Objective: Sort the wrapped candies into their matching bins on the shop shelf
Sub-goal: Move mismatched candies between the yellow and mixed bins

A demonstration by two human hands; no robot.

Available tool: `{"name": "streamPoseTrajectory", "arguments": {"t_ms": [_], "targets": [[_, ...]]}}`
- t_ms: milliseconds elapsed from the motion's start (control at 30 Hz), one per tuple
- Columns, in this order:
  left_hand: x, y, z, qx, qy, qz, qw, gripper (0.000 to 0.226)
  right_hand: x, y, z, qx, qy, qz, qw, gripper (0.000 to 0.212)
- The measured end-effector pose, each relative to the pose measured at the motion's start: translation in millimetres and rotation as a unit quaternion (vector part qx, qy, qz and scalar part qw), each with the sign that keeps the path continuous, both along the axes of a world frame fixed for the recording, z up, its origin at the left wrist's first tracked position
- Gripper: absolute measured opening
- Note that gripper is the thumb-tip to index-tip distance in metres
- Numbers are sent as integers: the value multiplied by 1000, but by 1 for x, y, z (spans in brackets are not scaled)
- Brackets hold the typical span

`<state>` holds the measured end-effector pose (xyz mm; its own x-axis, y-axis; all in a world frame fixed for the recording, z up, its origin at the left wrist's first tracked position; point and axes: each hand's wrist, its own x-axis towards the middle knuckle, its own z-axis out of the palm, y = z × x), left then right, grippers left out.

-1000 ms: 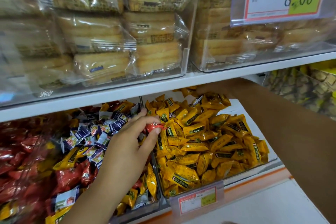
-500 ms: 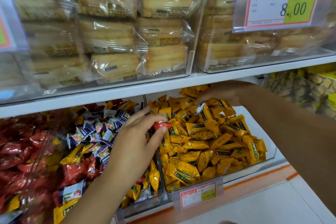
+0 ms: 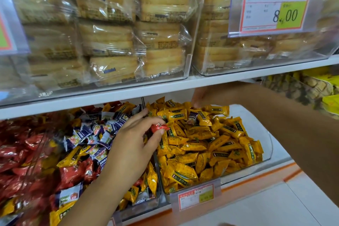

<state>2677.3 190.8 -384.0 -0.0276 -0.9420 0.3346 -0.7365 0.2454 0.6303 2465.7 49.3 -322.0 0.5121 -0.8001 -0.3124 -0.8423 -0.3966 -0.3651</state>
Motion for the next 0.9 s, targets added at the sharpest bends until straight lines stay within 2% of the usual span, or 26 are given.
{"name": "streamPoseTrajectory", "arguments": {"t_ms": [100,233,300,333,400,433,500,600,633,700,767,900], "targets": [[0,1,1,-7,-5,0,1000,24,6,7,-15,-17,69,41,997,31],[2,3,2,-9,-6,1,1000,23,8,7,-31,-66,73,44,994,28],[4,3,2,-8,-2,-1,1000,23,4,6,-21,-88,25,32,995,22],[5,3,2,-8,0,0,1000,23,5,7,-14,-67,-29,6,997,21],[6,3,1,-7,2,2,1000,23,14,12,-7,44,-159,-35,986,17],[6,3,1,-6,2,3,1000,22,24,14,-11,88,-185,-42,978,18],[6,3,1,-9,2,4,1000,22,37,7,-26,92,-157,-54,982,25],[7,3,1,-6,8,2,1000,22,29,-14,-40,18,-113,-128,985,26],[7,3,1,-4,9,1,1000,23,21,-19,-39,6,-110,-147,983,27],[7,2,0,-2,8,0,1000,24,11,-23,-35,43,-149,-167,974,21],[7,2,0,0,8,1,1000,24,14,-19,-34,62,-162,-143,974,22],[5,3,1,8,9,2,1000,22,35,-14,-40,3,-71,-78,994,37]]}}
